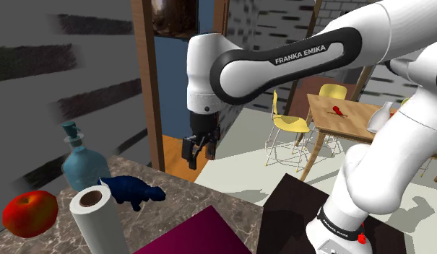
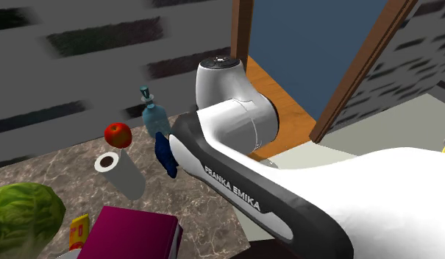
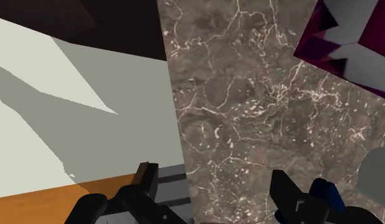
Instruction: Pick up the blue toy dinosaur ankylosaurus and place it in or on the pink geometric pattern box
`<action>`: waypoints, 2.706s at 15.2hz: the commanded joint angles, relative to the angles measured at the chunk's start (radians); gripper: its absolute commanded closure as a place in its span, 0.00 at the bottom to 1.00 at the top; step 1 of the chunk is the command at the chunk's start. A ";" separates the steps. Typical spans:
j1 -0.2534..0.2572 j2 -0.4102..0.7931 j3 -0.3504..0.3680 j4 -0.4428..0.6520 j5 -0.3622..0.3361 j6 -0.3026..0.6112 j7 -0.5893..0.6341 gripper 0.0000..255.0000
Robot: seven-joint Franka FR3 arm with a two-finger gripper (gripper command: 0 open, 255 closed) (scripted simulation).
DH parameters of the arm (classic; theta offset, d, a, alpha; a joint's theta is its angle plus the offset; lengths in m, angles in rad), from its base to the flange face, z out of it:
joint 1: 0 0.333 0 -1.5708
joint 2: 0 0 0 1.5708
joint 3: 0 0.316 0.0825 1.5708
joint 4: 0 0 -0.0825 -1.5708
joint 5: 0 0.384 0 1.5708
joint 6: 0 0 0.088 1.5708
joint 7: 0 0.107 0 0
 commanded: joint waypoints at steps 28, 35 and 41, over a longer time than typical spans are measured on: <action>0.162 0.570 0.086 0.472 -0.308 0.123 0.365 0.00; 0.162 0.570 0.086 0.472 -0.308 0.123 0.365 1.00; 0.161 0.562 0.088 0.488 -0.303 0.100 0.362 1.00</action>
